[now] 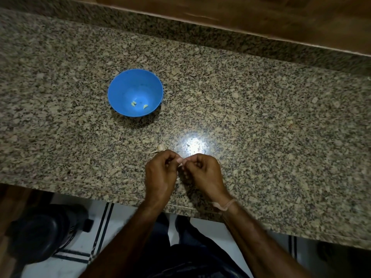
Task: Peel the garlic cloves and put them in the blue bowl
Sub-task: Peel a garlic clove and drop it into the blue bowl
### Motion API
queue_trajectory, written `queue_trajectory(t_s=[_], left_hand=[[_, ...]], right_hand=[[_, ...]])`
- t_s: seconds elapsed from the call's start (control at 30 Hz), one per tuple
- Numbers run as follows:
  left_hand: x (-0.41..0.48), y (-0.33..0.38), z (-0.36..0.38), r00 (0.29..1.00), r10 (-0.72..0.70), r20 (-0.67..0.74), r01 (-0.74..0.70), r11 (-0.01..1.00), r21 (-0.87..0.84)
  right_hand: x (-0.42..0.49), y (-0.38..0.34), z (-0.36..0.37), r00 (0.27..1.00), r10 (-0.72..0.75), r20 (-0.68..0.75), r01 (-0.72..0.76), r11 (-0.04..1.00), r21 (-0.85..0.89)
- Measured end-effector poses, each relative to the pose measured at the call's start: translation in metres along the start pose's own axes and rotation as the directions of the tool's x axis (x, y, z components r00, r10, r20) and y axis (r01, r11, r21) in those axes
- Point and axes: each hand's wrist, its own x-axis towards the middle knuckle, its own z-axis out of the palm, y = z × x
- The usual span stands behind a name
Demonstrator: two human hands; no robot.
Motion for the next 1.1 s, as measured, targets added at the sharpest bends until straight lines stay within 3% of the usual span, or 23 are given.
queue_trajectory(t_s=[0.07, 0.1, 0.17, 0.23, 0.33, 0.4, 0.6, 0.77, 1.1], left_hand=[[0.002, -0.001, 0.001, 0.998, -0.07, 0.006, 0.07, 0.997, -0.019], [0.003, -0.002, 0.002, 0.987, -0.158, 0.025, 0.159, 0.985, -0.067], [0.004, -0.002, 0.003, 0.917, -0.373, 0.142, 0.399, 0.87, -0.29], [0.002, 0.0, 0.004, 0.873, -0.441, 0.206, 0.487, 0.776, -0.4], [0.001, -0.002, 0.006, 0.958, -0.283, 0.04, 0.285, 0.94, -0.188], [0.002, -0.002, 0.006, 0.977, -0.212, -0.006, 0.21, 0.973, -0.093], [-0.002, -0.003, 0.003, 0.967, -0.231, 0.111, 0.251, 0.94, -0.23], [-0.006, 0.003, 0.002, 0.968, -0.218, 0.124, 0.245, 0.928, -0.279], [-0.007, 0.009, 0.006, 0.96, -0.255, 0.118, 0.279, 0.91, -0.306]], right_hand=[[-0.001, 0.0, 0.0, 0.999, 0.04, 0.025, -0.042, 0.997, 0.07], [-0.001, 0.001, 0.0, 1.0, -0.006, 0.002, 0.006, 1.0, 0.021], [-0.003, 0.002, -0.002, 0.986, -0.168, -0.003, 0.165, 0.975, -0.149], [-0.003, 0.002, -0.002, 0.975, -0.222, 0.024, 0.223, 0.957, -0.184], [0.001, 0.003, -0.003, 0.987, -0.158, 0.034, 0.159, 0.987, -0.022], [0.002, 0.003, -0.002, 0.99, -0.139, 0.035, 0.138, 0.99, 0.031], [-0.001, 0.004, -0.004, 1.0, 0.016, 0.01, -0.018, 0.958, 0.286], [-0.003, 0.002, -0.004, 1.0, 0.002, -0.024, 0.004, 0.964, 0.268], [-0.005, 0.002, -0.009, 0.986, -0.159, -0.057, 0.165, 0.98, 0.112]])
